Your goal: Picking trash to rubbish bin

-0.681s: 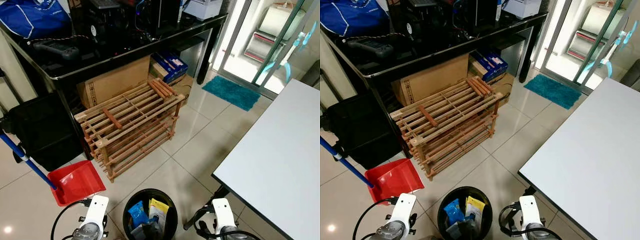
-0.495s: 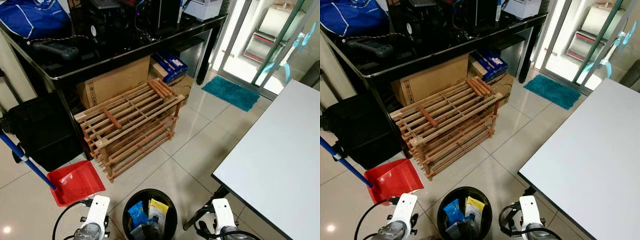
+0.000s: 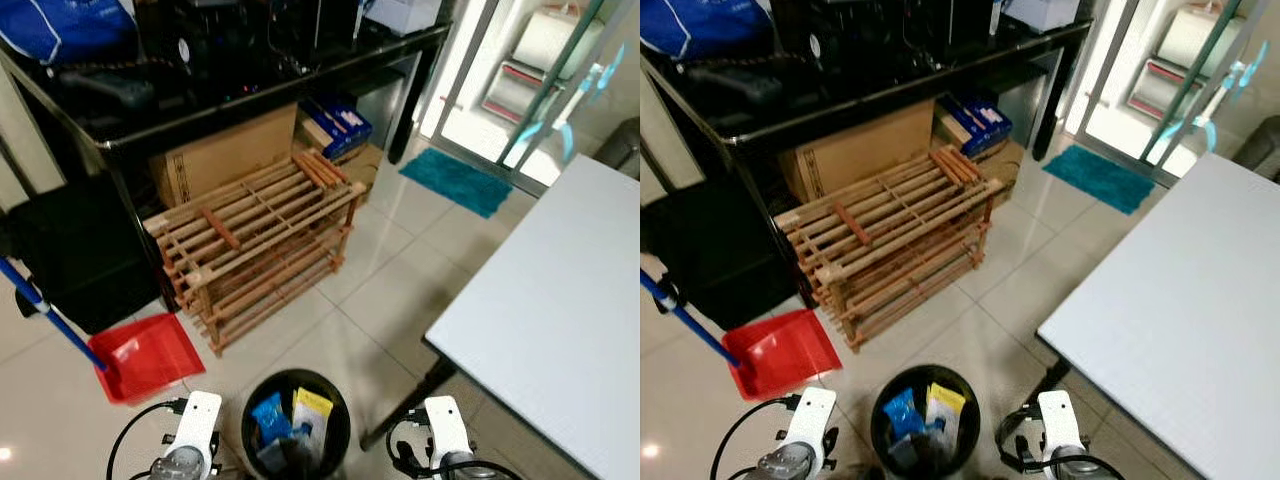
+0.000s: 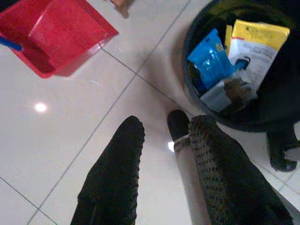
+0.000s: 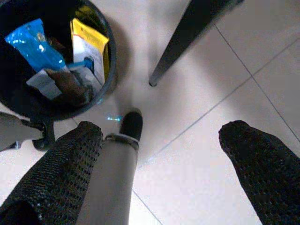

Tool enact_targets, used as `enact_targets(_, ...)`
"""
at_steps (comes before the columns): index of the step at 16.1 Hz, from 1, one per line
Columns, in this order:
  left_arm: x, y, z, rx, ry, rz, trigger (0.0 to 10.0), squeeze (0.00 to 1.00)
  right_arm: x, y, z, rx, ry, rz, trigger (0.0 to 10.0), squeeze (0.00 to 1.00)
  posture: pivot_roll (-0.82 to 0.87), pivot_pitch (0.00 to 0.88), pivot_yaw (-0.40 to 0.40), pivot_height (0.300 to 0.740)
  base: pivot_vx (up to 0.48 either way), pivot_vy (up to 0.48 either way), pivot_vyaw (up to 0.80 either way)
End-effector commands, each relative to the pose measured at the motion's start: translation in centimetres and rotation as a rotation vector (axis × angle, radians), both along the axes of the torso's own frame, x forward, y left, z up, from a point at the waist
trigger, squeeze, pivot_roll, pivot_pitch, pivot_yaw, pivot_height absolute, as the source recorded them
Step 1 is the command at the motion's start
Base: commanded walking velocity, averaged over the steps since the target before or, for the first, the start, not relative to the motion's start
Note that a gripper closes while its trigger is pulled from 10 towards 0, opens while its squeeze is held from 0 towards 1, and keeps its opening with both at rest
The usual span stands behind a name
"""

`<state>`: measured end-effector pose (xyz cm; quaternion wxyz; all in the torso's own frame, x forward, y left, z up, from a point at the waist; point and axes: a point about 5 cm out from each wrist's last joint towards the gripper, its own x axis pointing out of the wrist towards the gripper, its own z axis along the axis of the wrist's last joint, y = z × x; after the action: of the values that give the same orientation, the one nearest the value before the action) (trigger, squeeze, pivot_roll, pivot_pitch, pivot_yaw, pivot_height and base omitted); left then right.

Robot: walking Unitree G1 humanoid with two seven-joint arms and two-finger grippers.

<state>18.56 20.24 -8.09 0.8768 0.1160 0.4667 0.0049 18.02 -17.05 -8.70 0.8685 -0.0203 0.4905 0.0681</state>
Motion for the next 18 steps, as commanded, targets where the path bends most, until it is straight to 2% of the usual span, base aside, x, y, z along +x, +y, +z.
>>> enact_targets(1,-0.22,-0.15,-0.14,-0.003,0.009,0.002,10.0,0.0,-0.22,-0.29,-0.08,0.002,0.004,-0.004,10.0,0.0,0.0,0.034,-0.084,0.74,-0.296,0.0,0.0)
enact_targets(18,-0.25,-0.28,-0.16,-0.006,0.008,-0.01,10.0,0.0,-0.64,-0.18,-0.26,0.017,0.011,-0.003,10.0,0.0,0.0,0.024,-0.082,0.74,-0.296,0.0,0.0)
